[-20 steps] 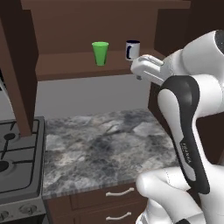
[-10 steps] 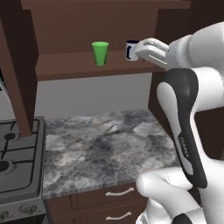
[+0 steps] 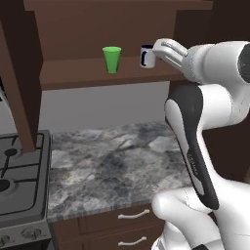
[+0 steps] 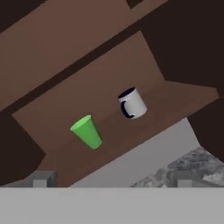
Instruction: There is a tray on the dining counter. Grab the cup, mug, and pitcher and place them on the tray. The pitcher may be placed next to the tray if it cannot fit the tray.
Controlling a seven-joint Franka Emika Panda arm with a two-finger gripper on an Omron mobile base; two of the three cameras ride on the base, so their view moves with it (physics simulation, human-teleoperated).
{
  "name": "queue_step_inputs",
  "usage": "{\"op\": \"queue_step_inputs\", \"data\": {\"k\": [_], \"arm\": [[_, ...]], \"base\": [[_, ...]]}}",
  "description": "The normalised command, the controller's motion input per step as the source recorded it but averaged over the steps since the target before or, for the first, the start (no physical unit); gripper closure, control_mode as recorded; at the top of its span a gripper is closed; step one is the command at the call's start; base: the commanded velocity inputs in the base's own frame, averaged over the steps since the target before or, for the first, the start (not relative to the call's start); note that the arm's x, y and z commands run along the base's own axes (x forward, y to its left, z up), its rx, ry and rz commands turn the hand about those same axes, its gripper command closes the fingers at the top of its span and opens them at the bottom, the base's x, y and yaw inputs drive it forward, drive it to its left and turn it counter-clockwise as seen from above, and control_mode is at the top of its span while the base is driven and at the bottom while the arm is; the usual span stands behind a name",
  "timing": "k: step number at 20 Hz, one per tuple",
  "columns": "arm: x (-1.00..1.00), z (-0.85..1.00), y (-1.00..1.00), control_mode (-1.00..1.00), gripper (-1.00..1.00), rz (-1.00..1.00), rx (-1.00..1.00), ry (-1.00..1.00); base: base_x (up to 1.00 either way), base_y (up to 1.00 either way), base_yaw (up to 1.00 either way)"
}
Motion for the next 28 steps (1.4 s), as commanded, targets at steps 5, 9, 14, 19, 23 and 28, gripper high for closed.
{"op": "queue_step_inputs", "data": {"k": [5, 9, 14, 19, 23, 28], "arm": [[0.29, 0.06, 0.00, -1.00, -1.00, 0.00, 0.13, 0.03], [0.30, 0.16, 0.00, -1.00, -1.00, 0.00, 0.21, 0.20], [0.17, 0.15, 0.00, -1.00, -1.00, 0.01, 0.21, 0.23], [0.12, 0.00, 0.00, -1.00, -1.00, 0.01, 0.17, 0.16], [0.05, 0.00, 0.00, -1.00, -1.00, 0.01, 0.19, 0.13], [0.01, -0.11, 0.00, -1.00, -1.00, 0.01, 0.16, 0.05]], "base": [[0.00, 0.00, 0.00], [0.00, 0.00, 0.00], [0.00, 0.00, 0.00], [0.00, 0.00, 0.00], [0.00, 0.00, 0.00], [0.00, 0.00, 0.00]]}}
